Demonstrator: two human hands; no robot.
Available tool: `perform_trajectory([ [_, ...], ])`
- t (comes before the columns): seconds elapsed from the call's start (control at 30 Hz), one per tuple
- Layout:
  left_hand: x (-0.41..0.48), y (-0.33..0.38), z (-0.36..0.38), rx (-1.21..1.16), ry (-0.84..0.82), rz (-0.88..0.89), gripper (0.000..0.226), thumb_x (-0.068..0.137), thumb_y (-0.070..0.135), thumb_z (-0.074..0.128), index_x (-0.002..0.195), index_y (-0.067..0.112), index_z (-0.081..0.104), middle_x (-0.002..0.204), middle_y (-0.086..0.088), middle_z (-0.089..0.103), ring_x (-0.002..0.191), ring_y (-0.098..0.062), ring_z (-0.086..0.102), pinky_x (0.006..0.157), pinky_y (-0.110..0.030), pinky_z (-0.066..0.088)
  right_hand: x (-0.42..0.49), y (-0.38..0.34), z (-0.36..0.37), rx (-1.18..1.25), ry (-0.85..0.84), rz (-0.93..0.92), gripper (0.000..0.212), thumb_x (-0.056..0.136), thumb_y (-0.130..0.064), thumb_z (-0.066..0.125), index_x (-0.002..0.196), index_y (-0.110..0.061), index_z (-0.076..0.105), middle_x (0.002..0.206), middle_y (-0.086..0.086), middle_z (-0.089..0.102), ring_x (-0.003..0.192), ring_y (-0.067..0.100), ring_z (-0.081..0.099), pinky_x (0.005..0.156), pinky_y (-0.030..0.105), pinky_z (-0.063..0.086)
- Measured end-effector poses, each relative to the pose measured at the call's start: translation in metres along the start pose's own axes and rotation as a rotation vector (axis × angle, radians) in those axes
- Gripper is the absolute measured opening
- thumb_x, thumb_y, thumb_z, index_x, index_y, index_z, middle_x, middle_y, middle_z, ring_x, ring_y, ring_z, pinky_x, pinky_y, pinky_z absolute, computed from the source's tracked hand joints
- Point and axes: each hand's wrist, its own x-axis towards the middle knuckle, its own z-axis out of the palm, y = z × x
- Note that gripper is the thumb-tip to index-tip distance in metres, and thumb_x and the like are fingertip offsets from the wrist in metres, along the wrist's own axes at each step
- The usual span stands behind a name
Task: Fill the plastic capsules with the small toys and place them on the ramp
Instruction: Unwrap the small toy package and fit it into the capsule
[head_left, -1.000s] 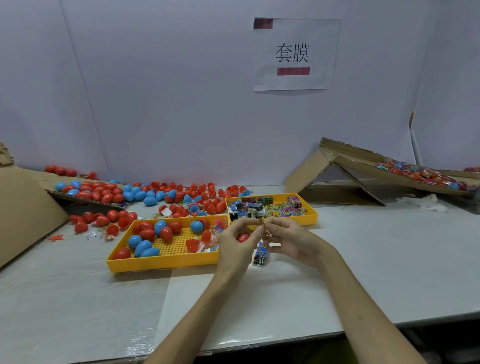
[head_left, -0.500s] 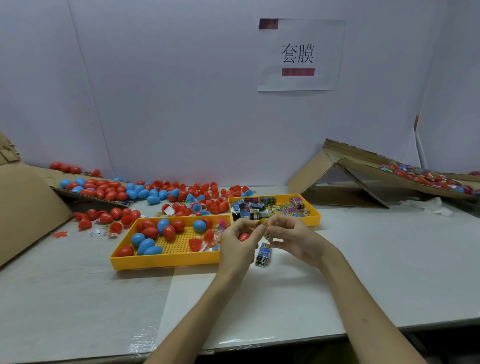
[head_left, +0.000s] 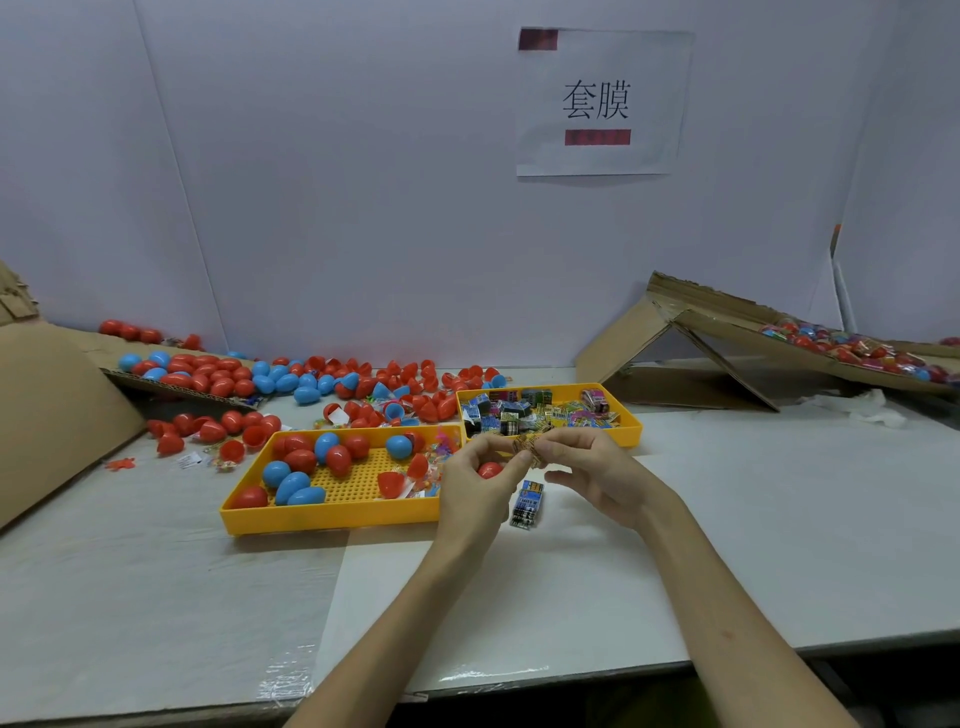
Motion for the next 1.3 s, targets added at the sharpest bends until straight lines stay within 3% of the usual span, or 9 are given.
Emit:
perform_trajectory([
  [0.23, -0.0001, -0.0014, 0.0012, 0.063, 0.058, 0.052, 0.017, 0.089, 0.017, 0.075, 0.075, 0.022, 0.065, 0.065, 0.018, 0.061, 0.059, -0.005, 0.055, 0.050, -0.017, 0.043, -0.0001, -0.0012, 0.0018, -0.020, 0.018, -0.029, 0.007, 0.074, -0.025, 0.075, 0.079, -0.020, 0.078, 0.089, 0.001, 0.073, 0.091, 0.012, 0.068, 0.083, 0.032, 0.046],
  [0.5, 0.0001, -0.0039, -0.0007, 0.193, 0.204, 0.136, 0.025, 0.084, 0.004, 0.073, 0.069, 0.017, 0.059, 0.067, 0.003, 0.059, 0.062, 0.002, 0.054, 0.055, -0.013, 0.045, -0.0006, -0.0009, 0.0065, -0.026, -0.035, -0.031, 0.002, 0.076, -0.018, 0.074, 0.075, -0.020, 0.075, 0.091, 0.002, 0.069, 0.089, 0.013, 0.063, 0.082, 0.031, 0.047],
  [0.63, 0.0005, -0.0064, 0.0004, 0.260, 0.163, 0.127, 0.023, 0.085, 0.010, 0.075, 0.072, 0.018, 0.058, 0.070, 0.003, 0.060, 0.065, -0.004, 0.055, 0.058, -0.013, 0.045, -0.0007, -0.0010, 0.0077, -0.011, -0.032, -0.063, 0.004, 0.078, -0.016, 0.075, 0.078, -0.019, 0.077, 0.094, 0.003, 0.068, 0.089, 0.012, 0.064, 0.082, 0.031, 0.046],
  [0.8, -0.0004, -0.0029, 0.0022, 0.186, 0.082, 0.086, 0.018, 0.089, 0.017, 0.074, 0.087, 0.022, 0.057, 0.085, 0.000, 0.066, 0.078, -0.011, 0.063, 0.059, -0.015, 0.049, -0.0007, -0.0022, 0.0080, 0.016, -0.040, -0.062, 0.005, 0.078, -0.016, 0.072, 0.076, -0.017, 0.076, 0.080, 0.002, 0.066, 0.080, 0.013, 0.061, 0.075, 0.026, 0.048],
  [0.93, -0.0014, -0.0011, 0.0021, 0.121, 0.008, 0.031, 0.012, 0.092, 0.016, 0.071, 0.092, 0.020, 0.059, 0.084, -0.004, 0.067, 0.071, -0.013, 0.060, 0.046, -0.012, 0.042, -0.0014, -0.0023, 0.0077, 0.023, -0.063, -0.063, 0.002, 0.082, -0.015, 0.074, 0.081, -0.014, 0.075, 0.082, 0.004, 0.065, 0.083, 0.018, 0.058, 0.076, 0.027, 0.049],
  [1.07, -0.0008, -0.0006, 0.0022, 0.062, -0.022, -0.031, 0.008, 0.093, 0.016, 0.070, 0.095, 0.017, 0.062, 0.078, -0.004, 0.062, 0.065, -0.011, 0.055, 0.043, -0.011, 0.039, -0.0015, -0.0015, 0.0080, 0.024, -0.073, -0.048, 0.005, 0.083, -0.016, 0.074, 0.084, -0.012, 0.077, 0.085, 0.008, 0.065, 0.094, 0.031, 0.052, 0.087, 0.037, 0.046],
  [1.3, -0.0061, 0.0023, 0.0033, 0.055, -0.120, -0.056, 0.013, 0.095, 0.004, 0.059, 0.103, 0.015, 0.059, 0.074, -0.002, 0.057, 0.059, -0.007, 0.052, 0.042, -0.011, 0.037, -0.0022, 0.0009, 0.0064, 0.047, -0.083, -0.086, 0.010, 0.083, -0.013, 0.070, 0.084, -0.012, 0.080, 0.087, 0.008, 0.071, 0.101, 0.036, 0.052, 0.098, 0.050, 0.042],
])
